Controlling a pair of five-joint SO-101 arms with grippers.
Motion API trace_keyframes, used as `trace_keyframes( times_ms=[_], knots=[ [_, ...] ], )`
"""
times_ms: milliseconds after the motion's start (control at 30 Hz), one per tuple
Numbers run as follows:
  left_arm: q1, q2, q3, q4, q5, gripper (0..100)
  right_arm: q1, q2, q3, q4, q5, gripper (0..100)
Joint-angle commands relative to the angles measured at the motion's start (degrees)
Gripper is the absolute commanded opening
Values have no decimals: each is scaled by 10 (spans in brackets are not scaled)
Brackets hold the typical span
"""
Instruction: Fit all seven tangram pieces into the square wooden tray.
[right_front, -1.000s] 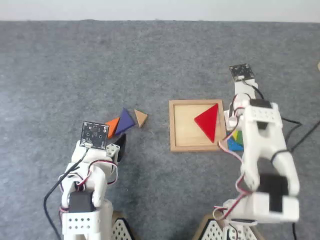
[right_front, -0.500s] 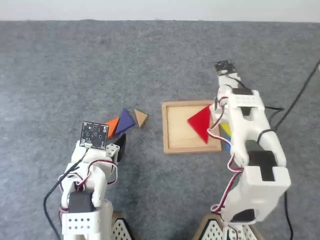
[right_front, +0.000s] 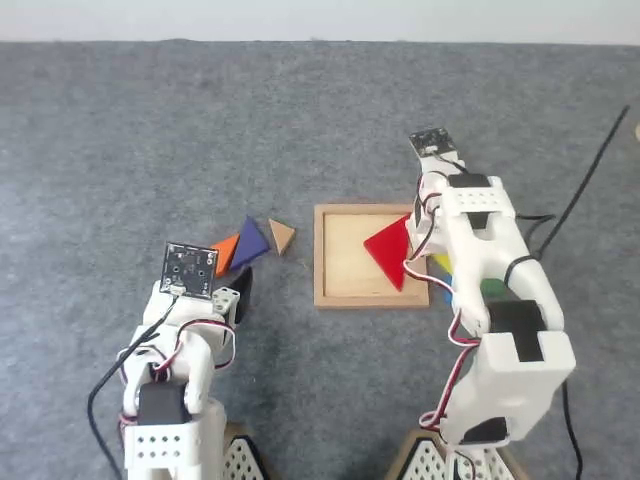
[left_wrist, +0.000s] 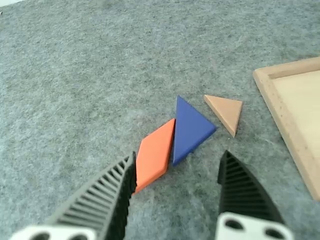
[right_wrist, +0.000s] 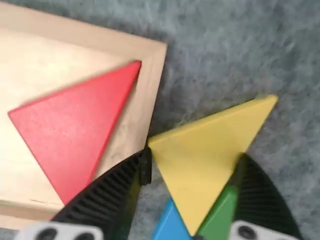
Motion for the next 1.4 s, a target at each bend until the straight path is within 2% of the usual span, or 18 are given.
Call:
trace_keyframes(
  times_ms=[0, 200, 500, 800, 1000, 1200, 1267, 1367],
  knots=[
    [-4, 6, -2, -5, -5, 251, -33, 4, -12, 5, -9, 348],
    [-3, 6, -2, -5, -5, 251, -49, 4, -16, -18, -58, 346],
    [-3, 6, -2, -5, -5, 251, -33, 5, -14, -33, -61, 294],
    [-3, 6, -2, -5, -5, 251, -6, 5, -13, -29, -62, 155],
    [-3, 6, -2, -5, -5, 251, 29, 4, -12, -18, -62, 110],
    [-3, 6, -2, -5, -5, 251, 96, 0, -16, -21, -62, 117],
    [-3, 6, -2, -5, -5, 251, 89, -3, -20, -25, -80, 129],
    [-3, 6, -2, -5, -5, 251, 50, -1, -45, -11, -132, 232]
  ],
)
